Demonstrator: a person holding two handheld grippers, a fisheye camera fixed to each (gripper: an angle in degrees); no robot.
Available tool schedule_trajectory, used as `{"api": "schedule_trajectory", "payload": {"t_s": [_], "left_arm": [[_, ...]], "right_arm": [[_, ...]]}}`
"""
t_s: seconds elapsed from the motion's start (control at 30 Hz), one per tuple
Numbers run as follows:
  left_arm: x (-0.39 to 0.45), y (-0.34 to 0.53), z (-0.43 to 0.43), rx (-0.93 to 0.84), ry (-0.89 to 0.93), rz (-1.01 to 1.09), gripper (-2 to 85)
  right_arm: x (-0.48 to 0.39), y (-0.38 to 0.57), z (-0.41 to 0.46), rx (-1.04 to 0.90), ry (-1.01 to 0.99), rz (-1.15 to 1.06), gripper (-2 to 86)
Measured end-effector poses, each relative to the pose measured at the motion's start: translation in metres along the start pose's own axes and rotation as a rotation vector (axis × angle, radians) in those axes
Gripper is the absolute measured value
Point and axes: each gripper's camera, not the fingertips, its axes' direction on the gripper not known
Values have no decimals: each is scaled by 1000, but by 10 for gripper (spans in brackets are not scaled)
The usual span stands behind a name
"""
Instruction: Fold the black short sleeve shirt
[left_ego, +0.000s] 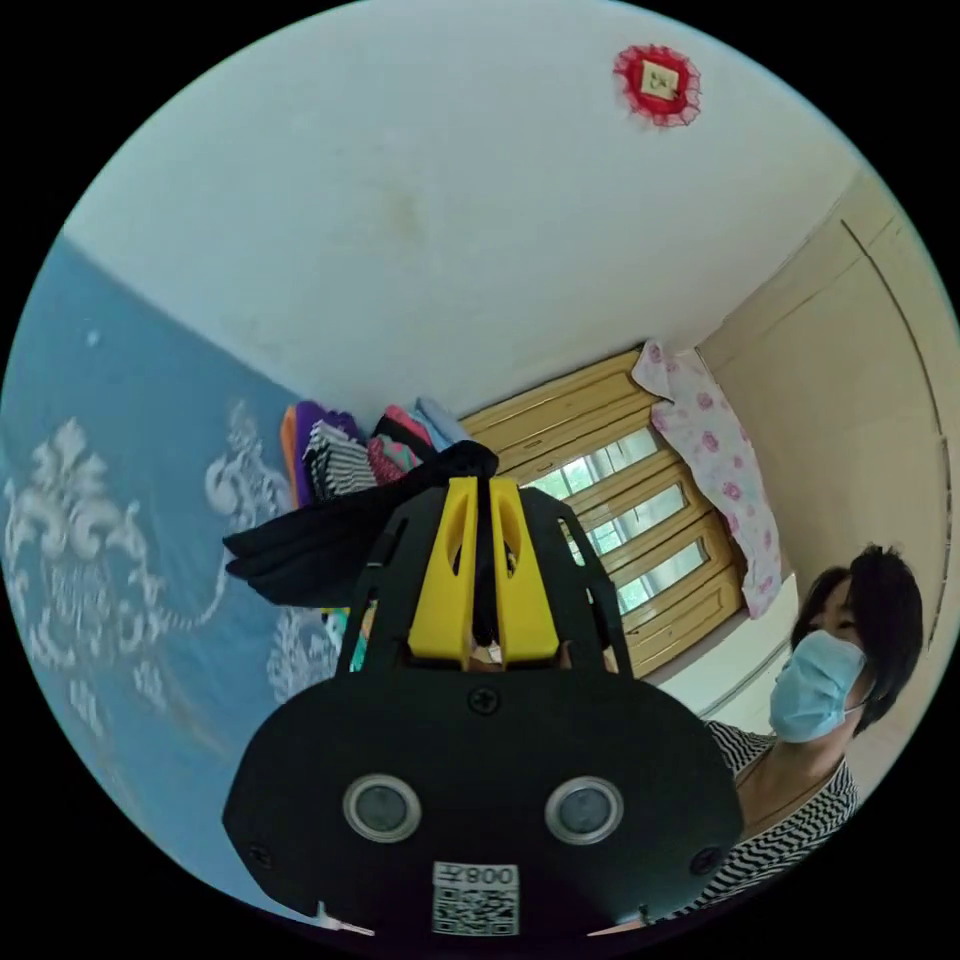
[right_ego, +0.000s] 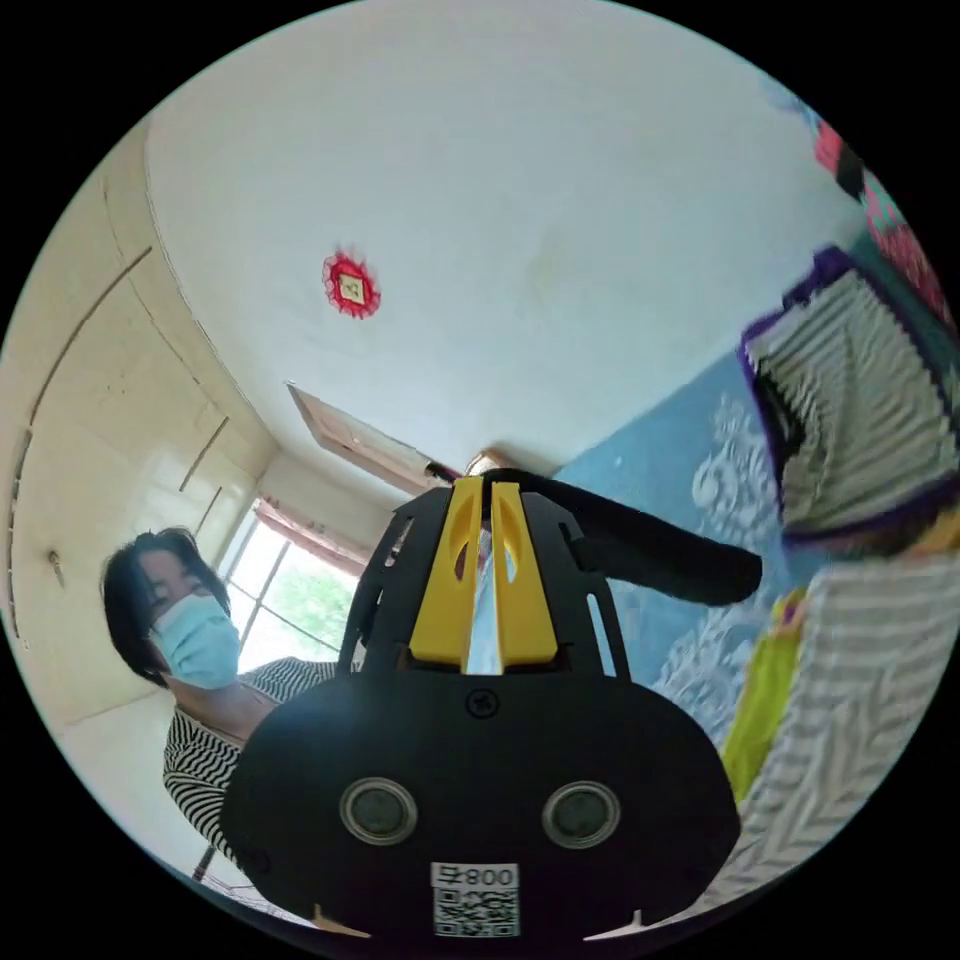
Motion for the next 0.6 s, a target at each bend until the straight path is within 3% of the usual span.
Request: {"api": "schedule_trajectory", "payload": {"t_s": [0.1, 0.27, 0.47, 0.6], "left_arm": [[-16, -51, 78, -19, -9, 103, 24], [-92, -76, 216, -128, -68, 101, 23], [-234, -31, 364, -429, -270, -82, 23], [-281, -10, 407, -499, -239, -142, 23]], "right_arm": [[11, -89, -25, 20, 86, -97, 11], [77, -164, -50, -41, 460, -81, 12], [270, -163, -35, -263, 871, 236, 11], [321, -158, -3, -416, 1044, 238, 10]]}}
